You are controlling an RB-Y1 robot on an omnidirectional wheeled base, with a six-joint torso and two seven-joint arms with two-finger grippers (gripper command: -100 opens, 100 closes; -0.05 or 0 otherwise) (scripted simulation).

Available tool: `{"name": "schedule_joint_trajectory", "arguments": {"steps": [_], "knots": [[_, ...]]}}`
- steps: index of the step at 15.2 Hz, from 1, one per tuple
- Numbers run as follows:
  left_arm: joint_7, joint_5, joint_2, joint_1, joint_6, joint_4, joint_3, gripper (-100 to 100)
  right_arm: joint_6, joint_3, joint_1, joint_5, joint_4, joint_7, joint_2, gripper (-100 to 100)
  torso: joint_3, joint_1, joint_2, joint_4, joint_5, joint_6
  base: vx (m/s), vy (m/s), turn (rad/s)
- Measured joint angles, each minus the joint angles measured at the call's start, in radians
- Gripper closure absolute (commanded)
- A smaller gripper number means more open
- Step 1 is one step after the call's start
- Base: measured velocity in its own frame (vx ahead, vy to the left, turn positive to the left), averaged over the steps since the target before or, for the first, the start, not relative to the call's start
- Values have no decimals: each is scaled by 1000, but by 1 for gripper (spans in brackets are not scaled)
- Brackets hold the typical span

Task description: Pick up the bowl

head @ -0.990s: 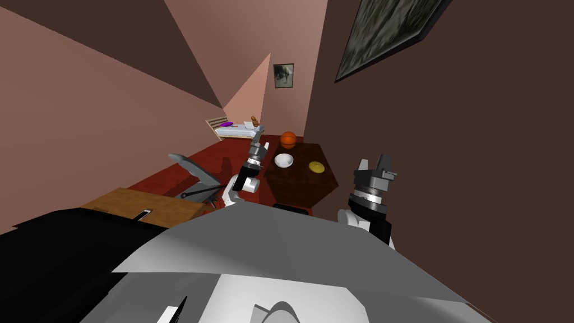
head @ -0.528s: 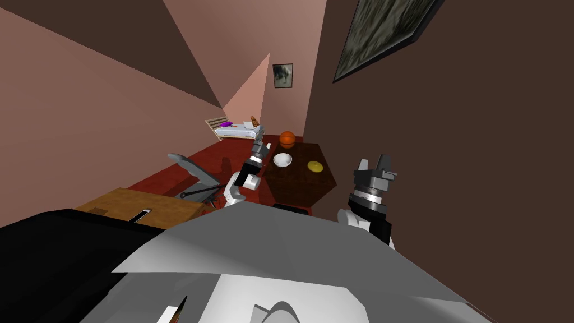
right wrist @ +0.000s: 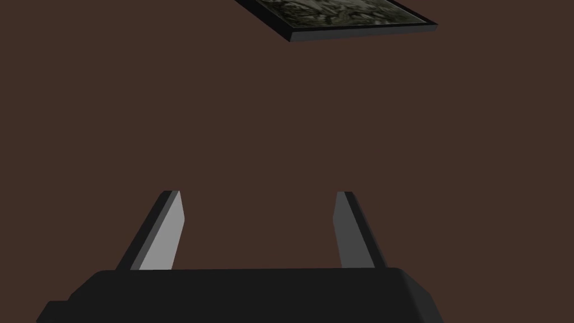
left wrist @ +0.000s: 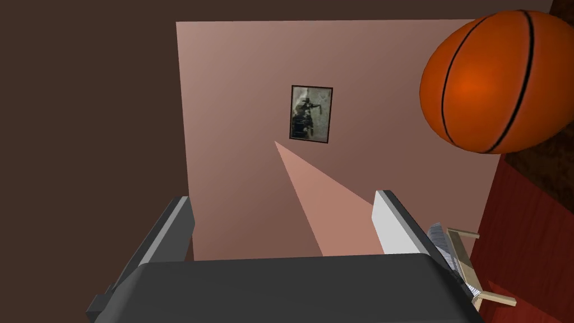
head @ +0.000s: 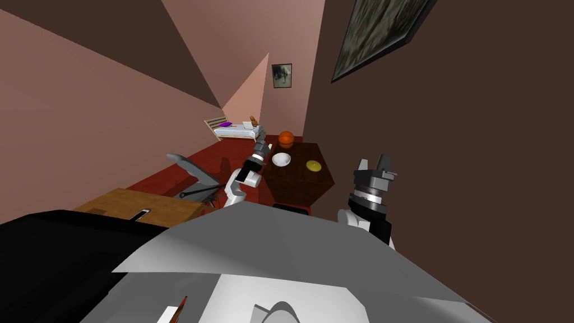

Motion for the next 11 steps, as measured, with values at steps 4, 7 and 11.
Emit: {"name": "schedule_joint_trajectory", "arguments": {"steps": [4, 7, 11], "knots": [[13, 3, 3, -38, 80, 7, -5, -100, 0, 0, 0, 0, 0, 0, 0, 0, 0, 0, 0, 0, 0, 0, -12, -17, -10], [22, 7, 6, -64, 134, 10, -6, -100, 0, 0, 0, 0, 0, 0, 0, 0, 0, 0, 0, 0, 0, 0, -19, -17, -30], [34, 12, 10, -99, 221, 12, -9, -100, 0, 0, 0, 0, 0, 0, 0, 0, 0, 0, 0, 0, 0, 0, -17, -16, -25]]}}
